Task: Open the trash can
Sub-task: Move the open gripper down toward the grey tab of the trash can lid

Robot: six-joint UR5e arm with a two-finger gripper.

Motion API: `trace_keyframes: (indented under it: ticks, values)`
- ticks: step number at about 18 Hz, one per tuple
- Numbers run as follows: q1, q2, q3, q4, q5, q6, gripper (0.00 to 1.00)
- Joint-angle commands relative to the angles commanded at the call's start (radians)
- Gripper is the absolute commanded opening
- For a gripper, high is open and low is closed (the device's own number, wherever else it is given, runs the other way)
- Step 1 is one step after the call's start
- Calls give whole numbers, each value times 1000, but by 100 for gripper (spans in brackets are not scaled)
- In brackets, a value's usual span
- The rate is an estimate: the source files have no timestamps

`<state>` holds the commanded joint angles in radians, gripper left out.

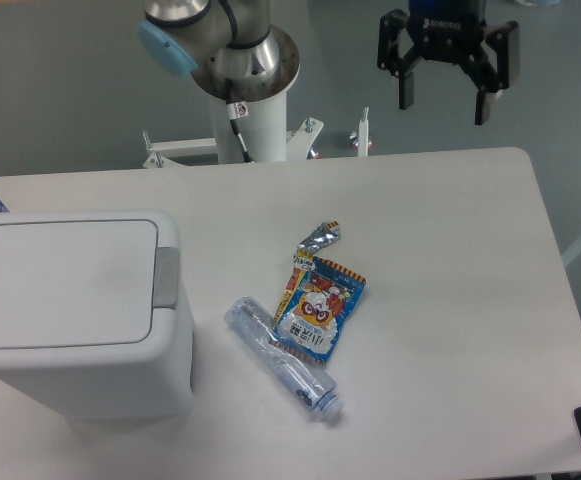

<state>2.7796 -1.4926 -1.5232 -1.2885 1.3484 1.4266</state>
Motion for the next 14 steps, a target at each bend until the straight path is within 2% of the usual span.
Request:
trace_keyframes:
  ticks: [6,7,10,14]
  values:
    - [-2,-2,0,2,-5,-38,100]
    - [-6,-6,2,18,-15,-88,100]
    - [-38,-29,0,119,-49,-308,100]
    - [-90,-55,3,167,-49,-504,100]
